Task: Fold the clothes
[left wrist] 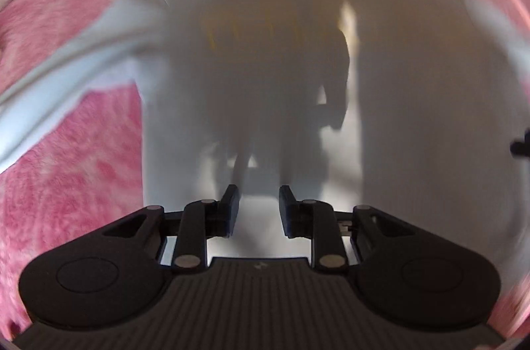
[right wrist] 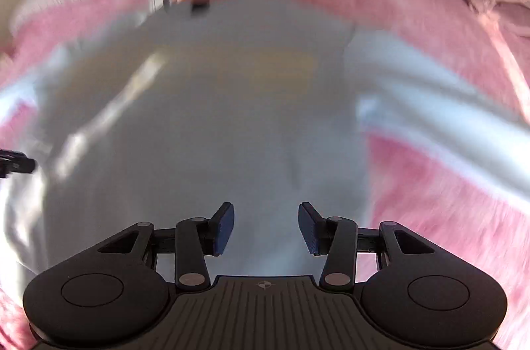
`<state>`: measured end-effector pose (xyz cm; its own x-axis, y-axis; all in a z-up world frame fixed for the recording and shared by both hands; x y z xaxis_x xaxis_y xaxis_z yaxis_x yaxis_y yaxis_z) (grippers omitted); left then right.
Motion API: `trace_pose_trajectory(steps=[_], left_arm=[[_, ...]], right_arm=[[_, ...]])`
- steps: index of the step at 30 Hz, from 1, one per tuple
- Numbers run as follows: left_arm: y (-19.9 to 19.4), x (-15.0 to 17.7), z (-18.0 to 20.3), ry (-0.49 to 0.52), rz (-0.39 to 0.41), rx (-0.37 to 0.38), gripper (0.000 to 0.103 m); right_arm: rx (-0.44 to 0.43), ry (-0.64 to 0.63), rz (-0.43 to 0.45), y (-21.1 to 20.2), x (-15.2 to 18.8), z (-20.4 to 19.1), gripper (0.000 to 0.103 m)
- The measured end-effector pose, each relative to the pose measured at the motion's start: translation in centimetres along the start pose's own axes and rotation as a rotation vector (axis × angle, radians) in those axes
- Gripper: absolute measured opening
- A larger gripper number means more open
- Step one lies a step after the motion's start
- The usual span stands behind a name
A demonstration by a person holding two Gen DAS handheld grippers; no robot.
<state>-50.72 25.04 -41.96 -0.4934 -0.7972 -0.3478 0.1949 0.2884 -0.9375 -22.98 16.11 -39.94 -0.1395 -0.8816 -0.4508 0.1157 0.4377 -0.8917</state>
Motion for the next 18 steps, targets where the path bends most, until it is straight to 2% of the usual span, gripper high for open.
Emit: trace_pose_trajectory(steps=[3, 4, 6, 8, 10, 12, 15, 18], left_arm=[[-1.4, 3.6, -0.8, 0.108, 0.008, -0.003, 0.023], [-2.1, 5.0, -1.3, 0.115, 0.001, 0.000, 0.023], [-3.2, 7.5, -2.6, 0.084, -0.034, 0.018, 0.023], [-4.3, 8.6, -3.5, 0.053, -0.040, 0.037, 0.023], [-5.2, 8.3, -3.8, 0.032, -0.058, 0.055, 0.022], [-6.0, 7.1, -3.8, 0.001, -0.040, 0.084, 0.020], [-6.5, 4.1, -2.6, 0.005, 0.052, 0.133, 0.020], [-5.0, 2.5, -1.1, 0.013, 0.070, 0.132, 0.021]], right_arm=[[0.094, 0.018, -0.024, -1.2, 4.4, -1.5, 0.046], [0.106, 0.032, -0.063, -1.9, 6.2, -1.7, 0.046], [0.119, 0.092, -0.069, -4.0, 9.0, -1.5, 0.046], [0.132, 0.072, -0.150, -5.2, 10.7, -1.8, 0.046], [0.166, 0.058, -0.209, -6.0, 11.0, -2.3, 0.046], [0.179, 0.071, -0.188, -6.8, 9.7, -2.9, 0.046], [0.184, 0.109, -0.112, -7.1, 7.0, -3.7, 0.046], [0.192, 0.151, -0.069, -5.7, 4.9, -4.2, 0.046]])
Point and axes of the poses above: each gripper's, at about its wrist camera, not at the fingertips, and y roughly the way its jaws point, z to its right, x to its underside, the point moved 5 cm from there along y, roughly the way its jaws point, and after that the axes turned 5 degrees about x, right-handed, at the moved point
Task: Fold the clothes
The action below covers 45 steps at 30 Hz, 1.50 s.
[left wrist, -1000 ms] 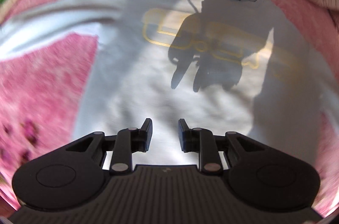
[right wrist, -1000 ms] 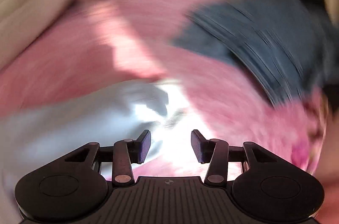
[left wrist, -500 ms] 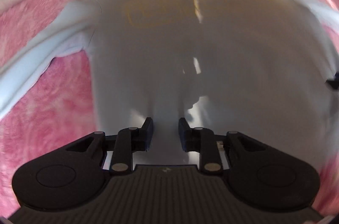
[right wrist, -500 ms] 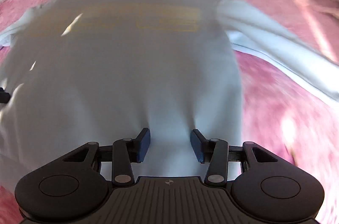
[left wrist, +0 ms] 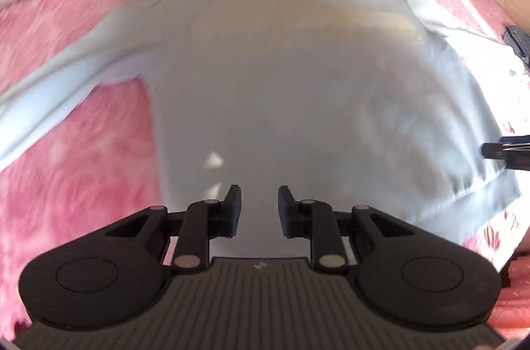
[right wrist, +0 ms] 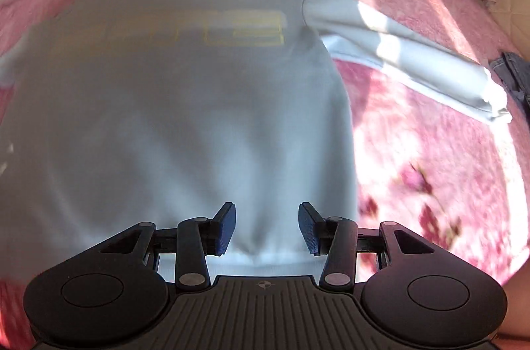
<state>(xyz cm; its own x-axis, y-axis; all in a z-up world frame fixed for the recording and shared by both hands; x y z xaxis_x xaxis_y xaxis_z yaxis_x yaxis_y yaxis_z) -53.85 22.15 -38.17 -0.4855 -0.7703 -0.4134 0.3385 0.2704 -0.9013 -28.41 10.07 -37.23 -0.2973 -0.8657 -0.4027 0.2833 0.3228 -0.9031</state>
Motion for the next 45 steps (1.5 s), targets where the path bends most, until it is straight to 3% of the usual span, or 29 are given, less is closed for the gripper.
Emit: trace_pose_trajectory(steps=[4, 7, 9, 11, 15, 18, 25, 28, 38, 45], left_arm=[[2.4, 3.0, -0.1, -0.107, -0.100, -0.026, 0.021], [0.8, 5.7, 0.2, -0.151, -0.080, -0.053, 0.021], [-0.4, 6.9, 0.5, -0.167, -0.100, -0.068, 0.023], [-1.3, 8.0, 0.5, -0.220, -0.170, -0.084, 0.023], [-5.7, 8.3, 2.9, -0.288, -0.139, -0.135, 0.023], [-10.0, 7.1, 6.3, -0.298, -0.077, -0.171, 0.025], [-19.2, 3.7, 14.8, -0.263, 0.052, -0.208, 0.029], [-23.0, 3.4, 17.6, -0.256, 0.122, -0.213, 0.032], [-29.7, 6.3, 22.7, -0.246, 0.197, -0.254, 0.036], [-33.1, 6.7, 25.7, -0.186, 0.268, -0.256, 0.041]], right_arm=[[0.052, 0.026, -0.116, 3.5, 2.1, 1.7, 0.046], [0.010, 0.032, -0.068, 2.0, 4.7, 3.0, 0.046], [-0.010, 0.013, -0.124, 1.9, 5.5, 3.3, 0.046], [-0.021, -0.008, -0.200, 1.6, 6.6, 3.6, 0.047], [-0.022, -0.008, -0.335, 0.1, 8.7, 5.3, 0.047], [-0.075, 0.002, -0.248, -4.1, 7.9, 7.0, 0.047], [-0.146, -0.037, -0.017, -15.3, 1.5, 8.5, 0.047], [-0.142, -0.065, 0.056, -20.5, 1.3, 9.5, 0.047], [-0.209, -0.085, 0.056, -25.9, 6.4, 10.6, 0.047], [-0.221, -0.062, 0.141, -30.5, 7.1, 10.9, 0.047]])
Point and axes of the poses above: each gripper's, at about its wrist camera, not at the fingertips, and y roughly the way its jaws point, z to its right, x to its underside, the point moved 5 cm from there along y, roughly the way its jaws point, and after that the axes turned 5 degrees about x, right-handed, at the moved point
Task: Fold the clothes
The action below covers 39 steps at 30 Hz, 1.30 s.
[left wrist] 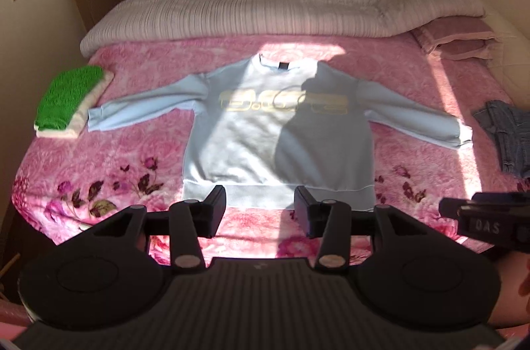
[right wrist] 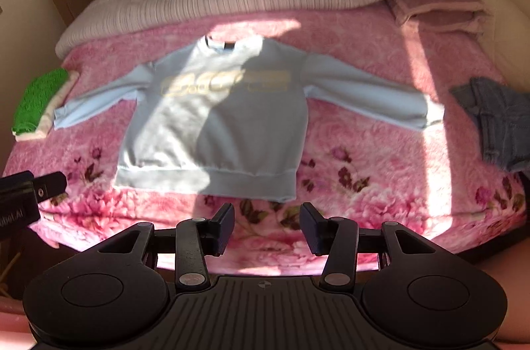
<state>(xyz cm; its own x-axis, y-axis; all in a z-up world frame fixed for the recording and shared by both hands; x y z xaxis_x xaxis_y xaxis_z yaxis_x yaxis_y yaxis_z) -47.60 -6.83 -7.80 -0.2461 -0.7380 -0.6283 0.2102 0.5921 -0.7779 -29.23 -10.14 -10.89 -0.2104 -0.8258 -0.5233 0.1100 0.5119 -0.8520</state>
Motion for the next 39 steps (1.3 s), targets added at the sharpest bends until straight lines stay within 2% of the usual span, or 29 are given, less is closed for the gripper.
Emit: trace_pose_trajectory(steps=[3, 7, 11, 16, 26, 39], left_arm=[[-0.7, 0.5, 0.5, 0.013, 0.010, -0.003, 0.041], [-1.4, 1.8, 1.0, 0.024, 0.011, -0.001, 0.044], [-1.4, 3.5, 1.6, 0.034, -0.016, 0.004, 0.045], [-1.7, 5.4, 2.1, 0.044, -0.044, 0.009, 0.045], [-2.7, 6.8, 1.9, 0.028, -0.052, -0.007, 0.045], [-4.0, 7.0, 1.7, 0.018, -0.026, -0.025, 0.045]], right_arm=[[0.004, 0.001, 0.035, -2.0, 0.2, 0.3, 0.048], [-0.006, 0.013, 0.033, -2.9, 1.2, 0.7, 0.048], [0.004, -0.020, -0.026, -2.8, 2.8, 0.6, 0.048], [-0.009, -0.001, -0.073, -3.0, 4.8, 0.5, 0.048], [-0.013, -0.015, -0.105, -3.3, 6.5, -0.4, 0.048], [-0.006, -0.040, -0.035, -5.2, 6.3, -0.4, 0.048]])
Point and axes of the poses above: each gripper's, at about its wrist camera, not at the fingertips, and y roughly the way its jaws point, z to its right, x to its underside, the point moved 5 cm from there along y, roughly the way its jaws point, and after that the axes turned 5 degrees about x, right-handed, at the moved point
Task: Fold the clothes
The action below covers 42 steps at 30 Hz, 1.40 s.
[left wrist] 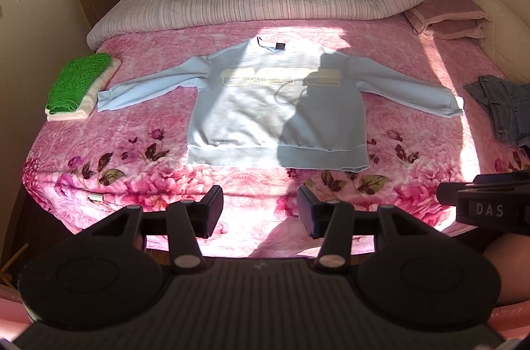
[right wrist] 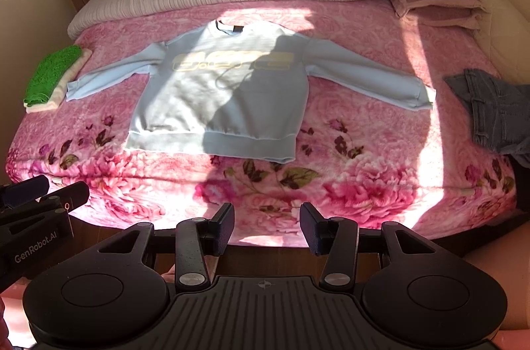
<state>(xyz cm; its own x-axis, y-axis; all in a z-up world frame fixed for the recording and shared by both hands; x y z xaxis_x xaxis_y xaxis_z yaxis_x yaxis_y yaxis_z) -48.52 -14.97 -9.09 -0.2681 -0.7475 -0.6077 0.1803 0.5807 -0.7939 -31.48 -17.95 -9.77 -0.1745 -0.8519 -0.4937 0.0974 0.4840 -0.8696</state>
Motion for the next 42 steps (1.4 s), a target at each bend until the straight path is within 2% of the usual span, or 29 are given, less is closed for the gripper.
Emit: trace_pose_trajectory(steps=[30, 42], left_arm=[[0.9, -0.9, 0.7, 0.010, 0.000, -0.016, 0.045], [2.4, -2.0, -0.4, -0.046, 0.000, -0.057, 0.045]], right_arm=[[-0.026, -0.003, 0.003, 0.8, -1.3, 0.7, 0.048], [-0.056, -0.046, 0.008, 2.4, -3.3, 0.1, 0.048]])
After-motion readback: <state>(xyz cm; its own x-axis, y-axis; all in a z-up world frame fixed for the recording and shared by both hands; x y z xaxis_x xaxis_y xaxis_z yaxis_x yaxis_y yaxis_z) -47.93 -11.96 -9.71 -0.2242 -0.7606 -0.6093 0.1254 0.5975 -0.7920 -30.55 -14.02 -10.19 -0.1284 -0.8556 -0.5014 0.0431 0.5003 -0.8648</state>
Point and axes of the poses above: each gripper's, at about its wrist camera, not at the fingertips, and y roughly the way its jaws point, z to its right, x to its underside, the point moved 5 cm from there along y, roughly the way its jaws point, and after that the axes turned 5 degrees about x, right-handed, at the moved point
